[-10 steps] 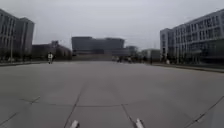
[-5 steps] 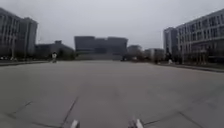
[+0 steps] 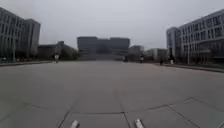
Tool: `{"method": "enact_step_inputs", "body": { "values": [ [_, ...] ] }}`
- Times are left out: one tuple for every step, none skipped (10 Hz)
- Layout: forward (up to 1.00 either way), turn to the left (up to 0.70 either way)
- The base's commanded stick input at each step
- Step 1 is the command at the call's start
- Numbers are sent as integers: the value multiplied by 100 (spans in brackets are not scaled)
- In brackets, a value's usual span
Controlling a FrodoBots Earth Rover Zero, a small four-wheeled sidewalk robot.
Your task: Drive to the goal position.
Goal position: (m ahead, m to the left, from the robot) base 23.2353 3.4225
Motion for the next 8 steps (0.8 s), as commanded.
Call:
{"method": "enact_step_inputs", "body": {
  "values": [
    [100, 2],
    [100, 2],
    [100, 2],
    [100, 2],
    [100, 2],
    [100, 2],
    [100, 2],
    [100, 2]
  ]
}}
